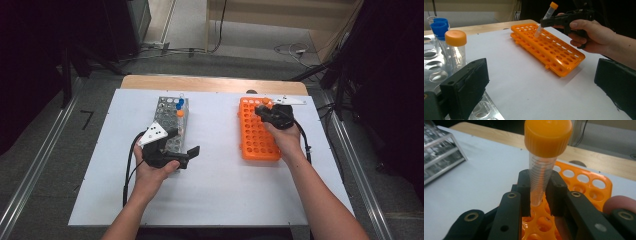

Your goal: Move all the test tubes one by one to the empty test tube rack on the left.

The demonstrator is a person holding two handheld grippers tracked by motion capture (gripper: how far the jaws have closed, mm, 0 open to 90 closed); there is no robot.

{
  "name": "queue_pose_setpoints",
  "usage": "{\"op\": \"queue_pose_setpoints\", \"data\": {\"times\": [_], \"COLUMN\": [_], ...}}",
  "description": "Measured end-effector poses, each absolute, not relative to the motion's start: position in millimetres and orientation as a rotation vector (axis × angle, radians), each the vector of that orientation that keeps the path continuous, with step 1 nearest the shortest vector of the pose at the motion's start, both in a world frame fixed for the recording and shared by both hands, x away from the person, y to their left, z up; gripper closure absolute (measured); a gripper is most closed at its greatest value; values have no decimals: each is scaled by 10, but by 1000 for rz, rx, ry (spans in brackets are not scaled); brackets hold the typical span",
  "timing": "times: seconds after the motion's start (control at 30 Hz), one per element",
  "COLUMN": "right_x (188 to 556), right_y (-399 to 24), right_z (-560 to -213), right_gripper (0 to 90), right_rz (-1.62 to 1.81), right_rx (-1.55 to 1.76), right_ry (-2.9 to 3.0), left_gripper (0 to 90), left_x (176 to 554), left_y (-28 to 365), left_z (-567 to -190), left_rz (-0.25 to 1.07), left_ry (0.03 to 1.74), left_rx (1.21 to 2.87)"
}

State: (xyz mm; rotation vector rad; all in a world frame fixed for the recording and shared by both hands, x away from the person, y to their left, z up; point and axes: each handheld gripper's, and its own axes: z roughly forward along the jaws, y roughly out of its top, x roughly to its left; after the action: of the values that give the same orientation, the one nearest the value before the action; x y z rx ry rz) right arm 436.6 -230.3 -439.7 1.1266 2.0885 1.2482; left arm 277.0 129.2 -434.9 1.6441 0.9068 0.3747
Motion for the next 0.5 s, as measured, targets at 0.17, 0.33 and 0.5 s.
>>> {"op": "queue_pose_setpoints", "data": {"times": [0.17, 0.33, 0.5], "right_x": [4203, 4015, 3798], "right_y": [-2322, -2333, -2321], "right_z": [-4255, -4169, -4139], "right_gripper": [721, 722, 722], "right_rz": [1301, 1356, 1381], "right_rx": [1067, 1020, 956], "right_ry": [2078, 2089, 2110], "left_gripper": [0, 0, 0], "left_x": [2760, 2745, 2738], "left_y": [1250, 1202, 1159], "left_z": [-4344, -4330, -4314], "left_rz": [372, 368, 367], "left_ry": [897, 880, 862], "left_rx": [1650, 1655, 1665]}}
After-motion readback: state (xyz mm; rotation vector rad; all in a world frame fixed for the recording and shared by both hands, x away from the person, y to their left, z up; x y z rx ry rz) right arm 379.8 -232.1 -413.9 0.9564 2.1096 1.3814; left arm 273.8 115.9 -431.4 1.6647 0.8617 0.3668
